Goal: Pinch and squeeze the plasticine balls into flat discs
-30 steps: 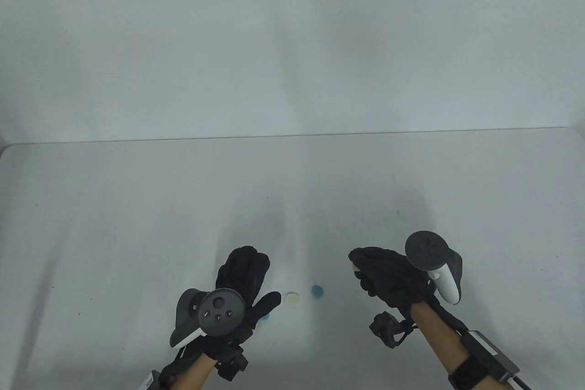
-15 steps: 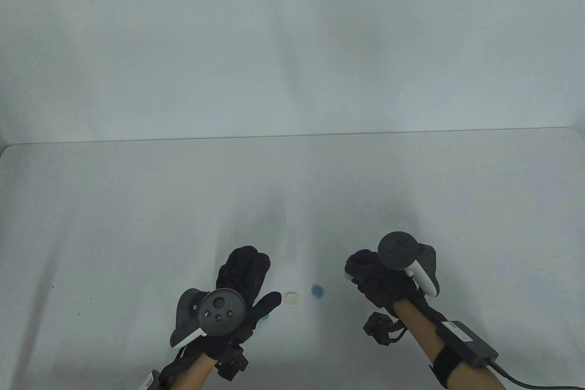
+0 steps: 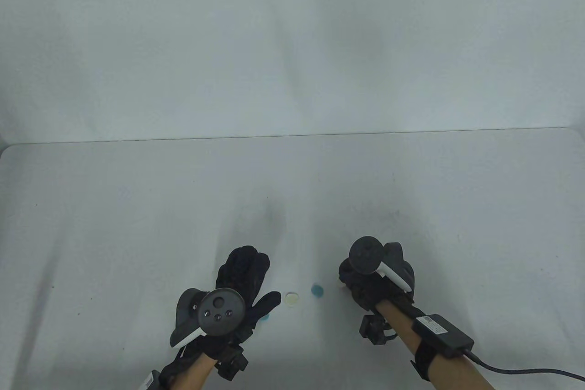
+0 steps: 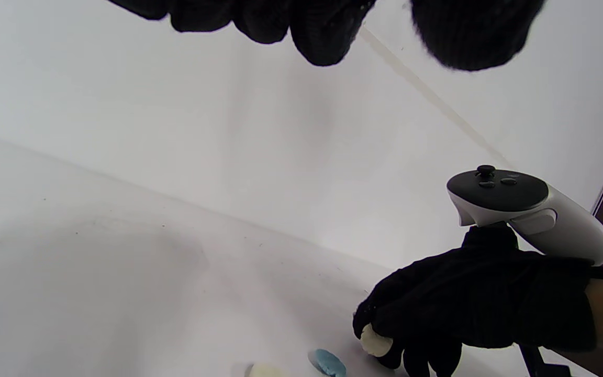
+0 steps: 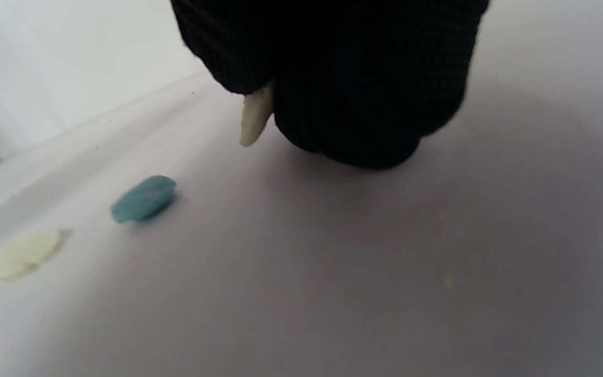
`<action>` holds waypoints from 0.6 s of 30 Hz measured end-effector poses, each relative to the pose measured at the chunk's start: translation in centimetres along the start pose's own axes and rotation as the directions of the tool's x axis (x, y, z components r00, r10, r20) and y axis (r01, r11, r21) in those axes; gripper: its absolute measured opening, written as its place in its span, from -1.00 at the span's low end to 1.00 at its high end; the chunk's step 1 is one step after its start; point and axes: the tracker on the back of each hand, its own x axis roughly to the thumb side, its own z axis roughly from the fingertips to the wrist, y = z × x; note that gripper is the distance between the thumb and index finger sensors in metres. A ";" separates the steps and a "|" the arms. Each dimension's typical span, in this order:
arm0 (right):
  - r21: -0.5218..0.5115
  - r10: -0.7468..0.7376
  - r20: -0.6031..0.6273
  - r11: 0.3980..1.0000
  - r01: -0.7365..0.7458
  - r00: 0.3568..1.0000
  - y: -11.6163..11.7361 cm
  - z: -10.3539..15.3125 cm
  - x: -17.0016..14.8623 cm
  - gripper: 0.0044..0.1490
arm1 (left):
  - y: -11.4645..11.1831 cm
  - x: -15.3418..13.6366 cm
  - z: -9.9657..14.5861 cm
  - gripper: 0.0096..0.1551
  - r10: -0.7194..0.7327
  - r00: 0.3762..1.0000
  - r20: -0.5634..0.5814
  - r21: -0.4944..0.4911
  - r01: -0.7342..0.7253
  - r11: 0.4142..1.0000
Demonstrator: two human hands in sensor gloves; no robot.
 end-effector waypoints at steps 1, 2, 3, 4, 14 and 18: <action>-0.005 0.043 0.014 0.999 -0.043 0.999 0.1 -0.1 0.3 -0.51 | 0.0 0.0 0.0 -0.05 0.000 1.000 0.001 0.001 0.000 1.000; -0.003 0.059 0.020 0.998 -0.059 0.998 0.1 -0.2 0.5 -0.51 | 0.0 0.0 0.0 -0.05 0.001 1.000 0.001 0.001 -0.001 1.000; -0.002 0.094 0.031 0.996 -0.094 0.995 0.2 -0.2 0.8 -0.51 | 0.0 0.0 0.0 -0.05 0.001 1.000 0.001 0.000 -0.001 1.000; 0.001 0.149 0.047 0.989 -0.149 0.988 0.3 -0.2 1.1 -0.51 | 0.0 0.0 0.0 -0.05 0.000 1.000 0.000 -0.001 0.000 1.000; -0.065 0.412 0.082 0.911 -0.407 0.908 1.3 -0.2 1.8 -0.50 | 0.0 0.0 0.0 -0.05 0.002 1.000 0.000 -0.001 -0.002 1.000; -0.085 0.428 0.074 0.903 -0.422 0.901 1.4 0.0 1.6 -0.47 | 0.1 0.0 0.0 -0.06 0.001 1.000 0.000 0.003 -0.001 1.000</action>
